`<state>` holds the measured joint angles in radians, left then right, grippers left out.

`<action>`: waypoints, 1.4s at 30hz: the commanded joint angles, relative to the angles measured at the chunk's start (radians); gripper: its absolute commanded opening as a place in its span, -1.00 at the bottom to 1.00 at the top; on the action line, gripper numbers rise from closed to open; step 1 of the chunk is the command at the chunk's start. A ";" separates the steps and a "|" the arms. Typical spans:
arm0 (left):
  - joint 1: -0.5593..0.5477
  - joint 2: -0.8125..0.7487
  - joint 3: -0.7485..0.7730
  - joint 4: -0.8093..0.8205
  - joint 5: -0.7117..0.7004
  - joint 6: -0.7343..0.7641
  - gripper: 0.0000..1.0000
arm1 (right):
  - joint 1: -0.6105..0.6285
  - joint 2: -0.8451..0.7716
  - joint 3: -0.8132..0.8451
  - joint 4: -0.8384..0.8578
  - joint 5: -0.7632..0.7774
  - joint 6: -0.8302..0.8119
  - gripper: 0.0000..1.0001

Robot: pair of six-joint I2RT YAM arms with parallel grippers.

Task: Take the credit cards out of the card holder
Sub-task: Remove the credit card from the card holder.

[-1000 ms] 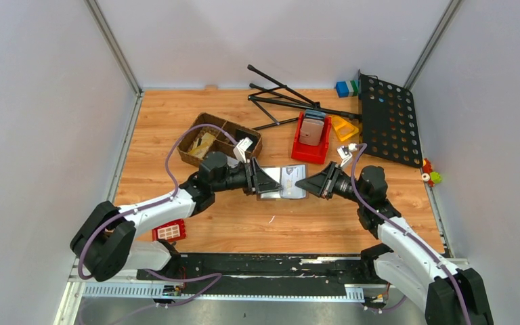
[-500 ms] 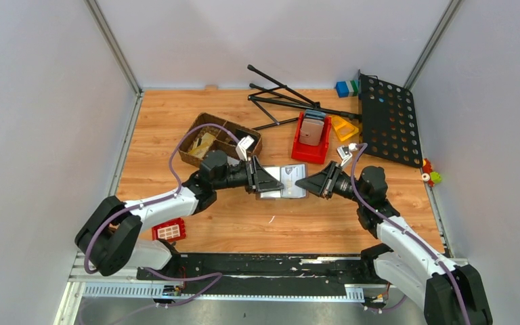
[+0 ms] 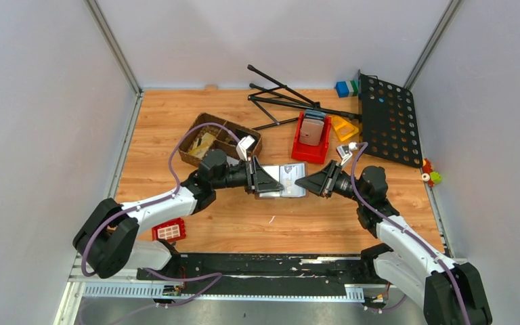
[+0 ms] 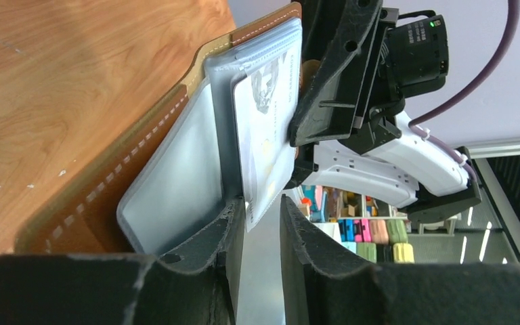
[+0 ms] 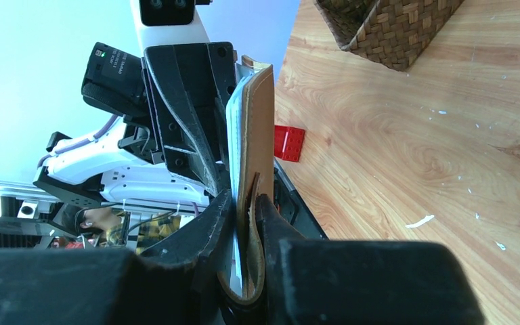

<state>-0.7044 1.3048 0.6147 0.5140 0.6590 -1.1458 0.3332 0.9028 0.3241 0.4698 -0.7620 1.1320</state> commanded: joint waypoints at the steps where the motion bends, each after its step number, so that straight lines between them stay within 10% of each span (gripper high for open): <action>1: -0.006 0.007 -0.007 0.172 0.065 -0.079 -0.38 | 0.005 0.001 0.001 0.073 -0.020 0.019 -1.00; 19: 0.012 0.094 -0.065 0.638 0.094 -0.328 -0.79 | 0.007 0.051 -0.022 0.120 -0.051 0.018 -1.00; 29: 0.013 0.106 -0.058 0.626 0.084 -0.307 -0.50 | 0.009 0.051 -0.019 0.130 -0.073 0.018 -1.00; 35: 0.012 0.120 -0.057 0.553 0.070 -0.265 -1.00 | 0.006 0.040 -0.018 0.123 -0.080 0.017 -1.00; 42: 0.015 0.064 -0.066 0.352 0.041 -0.146 -1.00 | -0.011 0.021 -0.010 0.083 -0.080 0.001 -0.83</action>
<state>-0.6792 1.4269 0.5186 0.9089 0.7326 -1.3727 0.3191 0.9379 0.3145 0.5735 -0.7929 1.1625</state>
